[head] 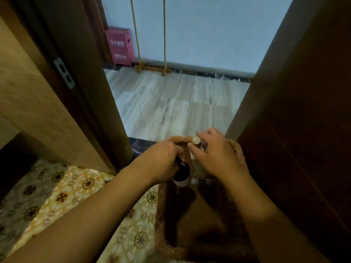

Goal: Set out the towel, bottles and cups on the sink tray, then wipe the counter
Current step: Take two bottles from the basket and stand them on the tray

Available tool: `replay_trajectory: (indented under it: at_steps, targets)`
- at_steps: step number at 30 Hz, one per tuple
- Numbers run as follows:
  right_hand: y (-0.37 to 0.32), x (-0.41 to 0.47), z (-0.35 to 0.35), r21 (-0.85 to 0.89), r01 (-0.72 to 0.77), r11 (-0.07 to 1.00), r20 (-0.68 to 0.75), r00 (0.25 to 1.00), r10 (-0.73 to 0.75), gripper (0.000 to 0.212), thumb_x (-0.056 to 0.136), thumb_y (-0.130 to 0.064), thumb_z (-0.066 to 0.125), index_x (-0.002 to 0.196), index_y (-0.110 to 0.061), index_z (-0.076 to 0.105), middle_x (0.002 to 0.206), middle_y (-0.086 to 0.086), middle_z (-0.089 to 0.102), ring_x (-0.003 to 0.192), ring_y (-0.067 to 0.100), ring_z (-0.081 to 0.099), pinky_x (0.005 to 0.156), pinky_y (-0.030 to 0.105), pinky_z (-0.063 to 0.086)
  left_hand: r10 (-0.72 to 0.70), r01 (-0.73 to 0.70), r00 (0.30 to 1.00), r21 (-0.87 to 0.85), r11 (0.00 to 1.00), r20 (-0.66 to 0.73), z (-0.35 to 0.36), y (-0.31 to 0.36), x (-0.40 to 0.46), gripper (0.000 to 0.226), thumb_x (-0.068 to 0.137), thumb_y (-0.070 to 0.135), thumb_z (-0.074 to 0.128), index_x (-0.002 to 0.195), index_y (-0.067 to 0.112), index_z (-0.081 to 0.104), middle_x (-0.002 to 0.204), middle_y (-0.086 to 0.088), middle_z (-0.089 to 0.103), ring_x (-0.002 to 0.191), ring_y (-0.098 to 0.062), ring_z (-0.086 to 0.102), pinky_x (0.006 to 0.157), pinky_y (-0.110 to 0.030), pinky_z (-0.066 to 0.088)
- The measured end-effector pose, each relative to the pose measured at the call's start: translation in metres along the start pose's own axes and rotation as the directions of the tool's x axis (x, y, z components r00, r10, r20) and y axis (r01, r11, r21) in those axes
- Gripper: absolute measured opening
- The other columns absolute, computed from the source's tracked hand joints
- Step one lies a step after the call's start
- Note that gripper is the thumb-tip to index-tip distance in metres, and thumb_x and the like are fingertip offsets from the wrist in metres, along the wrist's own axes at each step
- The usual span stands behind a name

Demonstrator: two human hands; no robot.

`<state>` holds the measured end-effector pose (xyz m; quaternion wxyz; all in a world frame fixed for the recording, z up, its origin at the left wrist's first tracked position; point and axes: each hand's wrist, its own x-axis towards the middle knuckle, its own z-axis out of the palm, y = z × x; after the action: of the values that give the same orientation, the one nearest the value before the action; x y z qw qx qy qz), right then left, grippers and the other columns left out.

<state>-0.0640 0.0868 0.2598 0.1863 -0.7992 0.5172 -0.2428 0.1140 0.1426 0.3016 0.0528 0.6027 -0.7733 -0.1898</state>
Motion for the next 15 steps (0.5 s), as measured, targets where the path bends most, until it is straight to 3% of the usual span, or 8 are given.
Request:
replay_trajectory:
  at_steps: [4,8,12,15]
  targets:
    - [-0.087,0.019,-0.016,-0.014,0.11,0.994,-0.072,0.991,-0.111,0.024,0.095,-0.041,0.062,0.113,-0.026,0.063,0.102,-0.004,0.047,0.09,0.012,0.052,0.072,0.026,0.047,-0.011,0.016,0.983,0.025,1.0,-0.184,-0.061,-0.041,-0.057,0.025,0.088,0.017,0.063,0.109,0.028,0.07,0.105,0.002,0.066,0.094,-0.017,0.063,0.083,-0.037,0.053]
    - [-0.176,0.034,0.002,-0.024,0.245,0.969,-0.067,0.967,-0.246,0.019,0.095,-0.034,0.062,0.112,-0.028,0.06,0.098,-0.005,0.049,0.08,0.009,0.052,0.067,0.02,0.042,-0.064,0.068,0.936,0.0,0.998,-0.346,-0.101,-0.099,-0.129,0.02,0.09,0.031,0.066,0.111,0.031,0.065,0.1,0.009,0.065,0.086,-0.009,0.061,0.075,-0.03,0.055]
    - [-0.258,0.047,0.049,-0.046,0.338,0.94,0.03,0.941,-0.337,0.014,0.095,-0.029,0.064,0.107,-0.029,0.058,0.094,-0.009,0.049,0.077,0.004,0.05,0.064,0.017,0.035,-0.176,0.171,0.912,-0.046,0.984,-0.371,-0.127,-0.175,-0.205,0.013,0.091,0.035,0.065,0.104,0.033,0.065,0.092,0.015,0.062,0.073,0.0,0.055,0.059,-0.015,0.038]
    - [-0.319,0.056,0.096,-0.046,0.378,0.925,0.151,0.918,-0.368,0.012,0.094,-0.034,0.062,0.103,-0.033,0.055,0.097,-0.009,0.051,0.078,0.007,0.051,0.063,0.019,0.037,-0.291,0.277,0.889,-0.09,0.957,-0.353,-0.138,-0.237,-0.264,0.01,0.091,0.04,0.065,0.099,0.034,0.067,0.091,0.015,0.066,0.074,0.0,0.059,0.058,-0.017,0.041]
